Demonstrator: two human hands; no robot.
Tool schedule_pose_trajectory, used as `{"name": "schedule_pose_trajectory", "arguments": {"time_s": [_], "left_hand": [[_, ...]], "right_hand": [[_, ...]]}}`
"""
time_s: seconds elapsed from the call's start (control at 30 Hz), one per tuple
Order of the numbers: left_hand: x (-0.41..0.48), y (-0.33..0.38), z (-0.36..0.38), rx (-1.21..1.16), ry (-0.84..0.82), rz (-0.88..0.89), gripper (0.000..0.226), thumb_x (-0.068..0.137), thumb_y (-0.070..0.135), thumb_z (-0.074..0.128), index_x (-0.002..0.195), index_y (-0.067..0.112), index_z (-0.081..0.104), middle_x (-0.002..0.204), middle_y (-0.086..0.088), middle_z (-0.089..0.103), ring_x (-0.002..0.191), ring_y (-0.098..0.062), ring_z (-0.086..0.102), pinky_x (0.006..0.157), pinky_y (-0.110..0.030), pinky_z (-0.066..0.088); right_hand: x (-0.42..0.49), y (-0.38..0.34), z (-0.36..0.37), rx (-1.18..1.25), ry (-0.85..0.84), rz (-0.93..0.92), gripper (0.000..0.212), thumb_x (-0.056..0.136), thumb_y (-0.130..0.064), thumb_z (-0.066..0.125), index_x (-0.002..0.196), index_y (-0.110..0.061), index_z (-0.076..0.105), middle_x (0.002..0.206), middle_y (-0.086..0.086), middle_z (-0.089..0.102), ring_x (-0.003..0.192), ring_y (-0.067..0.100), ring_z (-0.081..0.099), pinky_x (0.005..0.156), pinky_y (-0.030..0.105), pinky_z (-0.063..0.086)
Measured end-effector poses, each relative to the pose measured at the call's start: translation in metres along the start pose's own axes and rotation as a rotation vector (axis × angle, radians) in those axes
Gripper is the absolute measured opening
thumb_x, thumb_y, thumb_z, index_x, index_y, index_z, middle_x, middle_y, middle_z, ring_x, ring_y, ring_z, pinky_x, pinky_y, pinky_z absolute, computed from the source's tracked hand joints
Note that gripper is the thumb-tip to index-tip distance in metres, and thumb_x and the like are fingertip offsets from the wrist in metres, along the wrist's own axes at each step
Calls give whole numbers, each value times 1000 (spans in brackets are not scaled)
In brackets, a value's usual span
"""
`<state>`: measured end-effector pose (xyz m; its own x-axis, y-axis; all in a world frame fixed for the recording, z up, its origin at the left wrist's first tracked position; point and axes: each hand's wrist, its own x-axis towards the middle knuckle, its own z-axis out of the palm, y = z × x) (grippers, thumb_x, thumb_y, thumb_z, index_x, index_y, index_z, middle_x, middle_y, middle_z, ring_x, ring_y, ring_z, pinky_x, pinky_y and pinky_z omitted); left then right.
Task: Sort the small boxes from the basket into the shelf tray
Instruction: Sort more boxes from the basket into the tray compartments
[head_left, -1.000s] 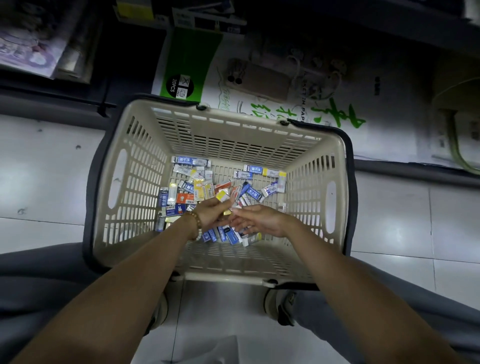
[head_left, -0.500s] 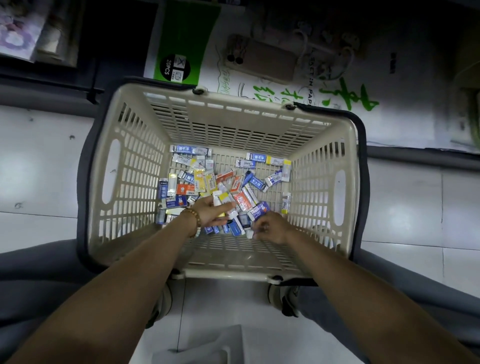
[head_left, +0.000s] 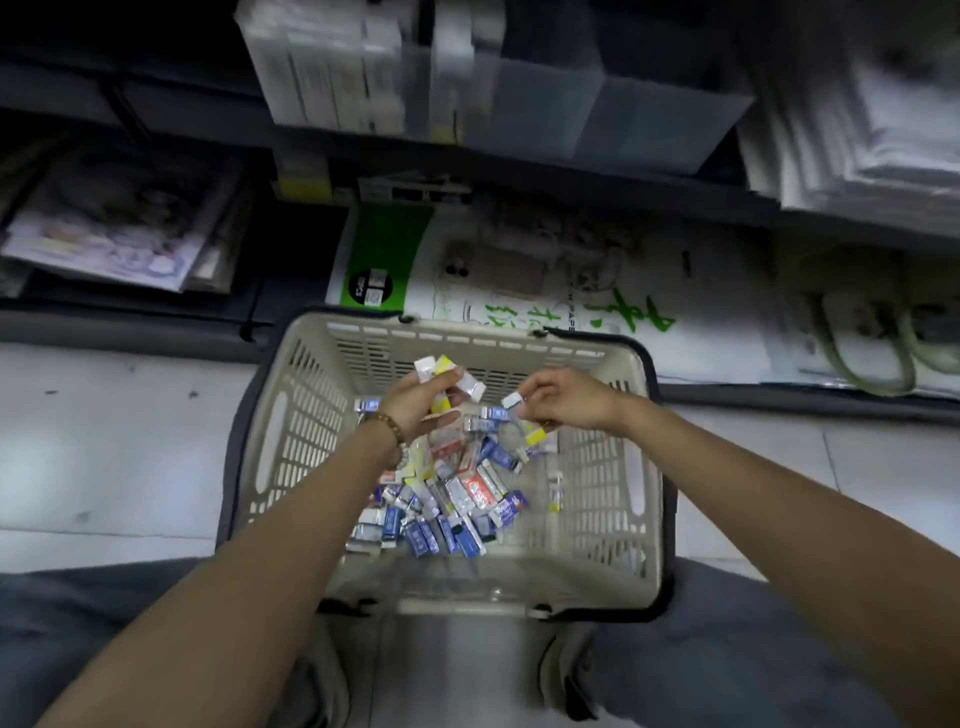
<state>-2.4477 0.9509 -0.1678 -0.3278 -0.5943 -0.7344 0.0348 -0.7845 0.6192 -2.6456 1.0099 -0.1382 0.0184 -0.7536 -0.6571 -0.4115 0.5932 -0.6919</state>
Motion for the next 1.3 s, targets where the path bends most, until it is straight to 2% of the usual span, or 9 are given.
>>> {"name": "schedule_pose_trajectory", "arguments": {"time_s": [0.13,0.27,0.47,0.6,0.83,1.0,1.13,1.23,1.3], "left_hand": [[-43,61,15,-96,-32,184,17,79,14,72,86,16,56,79,-3,68,65,-10,67,56,-20,55],[-90,107,29,-177,-120,330,13,81,7,67,91,15,65,75,-3,73,68,-12,71,55,-19,54],[-132,109,34,-305,-275,333,21,81,1,61,100,11,60,89,-10,73,79,-19,71,62,-24,57],[-142,109,44,-341,-343,345,30,70,21,68,98,12,63,95,-8,72,82,-16,70,63,-23,56],[-146,111,47,-125,-324,456,47,62,14,74,106,7,58,95,-7,73,91,-17,70,69,-18,54],[-146,109,45,-117,-295,497,44,61,20,73,100,7,59,89,-6,74,86,-17,70,66,-18,55],[-150,107,45,10,-282,546,56,50,34,79,96,10,59,94,-7,71,86,-17,70,67,-20,55],[-151,110,45,41,-236,547,55,69,32,70,111,5,47,112,-11,64,88,-15,70,69,-21,56],[-149,115,42,1,-183,494,36,86,28,59,109,7,42,120,-10,57,89,-17,70,72,-24,58]], "right_hand": [[-57,-74,-37,51,148,-175,23,87,-8,64,109,-12,60,77,7,58,69,11,56,61,18,48],[-106,-115,-36,268,265,-336,10,87,-11,64,95,-17,65,80,4,67,68,9,62,66,22,51],[-129,-132,-6,758,274,-432,8,91,-13,57,91,-13,64,78,2,74,69,12,71,63,18,56],[-125,-144,11,852,323,-446,8,87,-10,62,95,-8,62,82,7,74,69,13,71,64,19,57],[-120,-146,19,954,382,-401,24,86,-15,65,105,-3,63,94,11,74,85,15,72,67,16,55],[-119,-145,23,813,443,-343,25,83,-26,69,101,-10,61,84,2,69,69,8,64,64,21,53],[-120,-143,23,715,333,-382,26,87,-32,62,107,-17,68,99,0,72,89,8,67,71,20,51],[-122,-145,19,771,348,-402,24,87,-25,63,107,-13,66,100,5,73,87,11,69,71,18,53],[-125,-148,11,768,375,-426,23,86,-21,63,107,-13,66,96,5,74,83,12,70,67,16,54]]}}
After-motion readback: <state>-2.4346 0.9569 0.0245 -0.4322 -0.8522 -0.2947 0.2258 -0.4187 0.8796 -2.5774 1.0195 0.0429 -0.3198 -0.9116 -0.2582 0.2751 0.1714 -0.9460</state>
